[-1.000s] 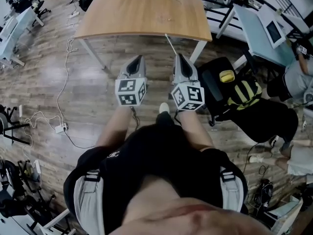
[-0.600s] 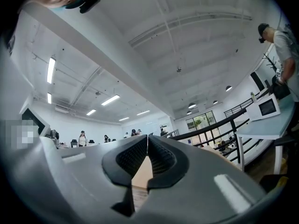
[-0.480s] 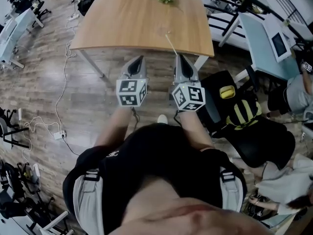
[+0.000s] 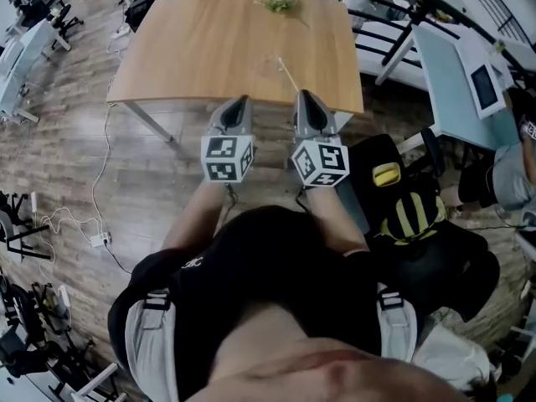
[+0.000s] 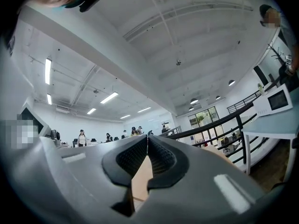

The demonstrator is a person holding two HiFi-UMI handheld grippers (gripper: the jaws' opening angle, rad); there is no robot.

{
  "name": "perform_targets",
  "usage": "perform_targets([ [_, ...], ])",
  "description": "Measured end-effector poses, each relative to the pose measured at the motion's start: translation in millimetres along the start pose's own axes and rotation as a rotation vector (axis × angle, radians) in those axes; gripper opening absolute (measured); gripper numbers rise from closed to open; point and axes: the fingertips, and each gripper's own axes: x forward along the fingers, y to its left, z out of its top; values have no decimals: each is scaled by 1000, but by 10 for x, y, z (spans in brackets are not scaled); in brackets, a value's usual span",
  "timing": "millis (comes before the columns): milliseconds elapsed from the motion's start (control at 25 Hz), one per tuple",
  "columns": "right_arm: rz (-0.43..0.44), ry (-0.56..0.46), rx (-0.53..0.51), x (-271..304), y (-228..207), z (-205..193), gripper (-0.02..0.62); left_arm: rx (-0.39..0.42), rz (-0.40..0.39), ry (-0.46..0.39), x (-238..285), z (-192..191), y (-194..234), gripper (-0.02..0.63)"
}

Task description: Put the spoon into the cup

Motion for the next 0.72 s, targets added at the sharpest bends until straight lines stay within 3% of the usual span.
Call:
perform_targets([
  [720,34,84,-19,824,-231,-366,5,-60,0,36,776,-232,420,11],
])
